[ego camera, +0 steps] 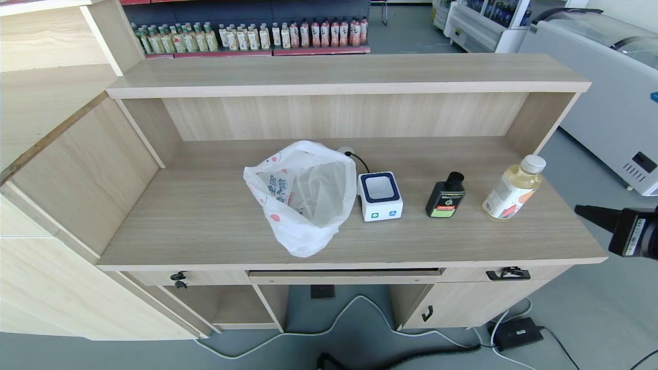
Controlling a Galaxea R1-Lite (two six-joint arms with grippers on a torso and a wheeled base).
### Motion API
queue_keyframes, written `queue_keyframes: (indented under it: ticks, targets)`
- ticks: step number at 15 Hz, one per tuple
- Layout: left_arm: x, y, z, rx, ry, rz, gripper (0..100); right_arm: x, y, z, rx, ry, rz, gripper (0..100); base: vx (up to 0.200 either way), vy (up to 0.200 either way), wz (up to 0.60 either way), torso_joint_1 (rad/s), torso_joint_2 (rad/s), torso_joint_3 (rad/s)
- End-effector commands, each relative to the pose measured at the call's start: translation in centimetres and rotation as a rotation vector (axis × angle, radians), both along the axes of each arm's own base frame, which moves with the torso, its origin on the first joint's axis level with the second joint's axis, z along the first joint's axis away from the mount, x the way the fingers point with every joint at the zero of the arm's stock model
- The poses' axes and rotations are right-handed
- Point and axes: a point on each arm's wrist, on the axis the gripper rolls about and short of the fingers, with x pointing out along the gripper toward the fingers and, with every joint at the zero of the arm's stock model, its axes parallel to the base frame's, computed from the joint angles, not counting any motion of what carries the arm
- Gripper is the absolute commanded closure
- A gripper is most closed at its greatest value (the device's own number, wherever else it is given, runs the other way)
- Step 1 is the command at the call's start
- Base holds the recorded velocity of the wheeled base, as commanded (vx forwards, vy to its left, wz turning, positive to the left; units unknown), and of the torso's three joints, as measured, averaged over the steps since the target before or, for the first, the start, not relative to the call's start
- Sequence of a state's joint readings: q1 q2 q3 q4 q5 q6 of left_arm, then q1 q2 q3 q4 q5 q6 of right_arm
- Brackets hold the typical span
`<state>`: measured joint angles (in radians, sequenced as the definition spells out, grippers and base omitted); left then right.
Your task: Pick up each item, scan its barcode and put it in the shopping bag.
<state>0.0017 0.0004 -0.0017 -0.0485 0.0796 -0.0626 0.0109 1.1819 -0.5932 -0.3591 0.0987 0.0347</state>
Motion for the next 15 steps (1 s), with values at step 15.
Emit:
queue_keyframes:
  ticks: [15]
  targets:
    - [0.0, 0.0, 0.0, 0.000, -0.001, 0.000, 0, 17.5, 0.9, -7.7, -0.235, 0.093, -0.001, 0, 0.000, 0.000, 0.00, 0.000, 0.00, 0.000]
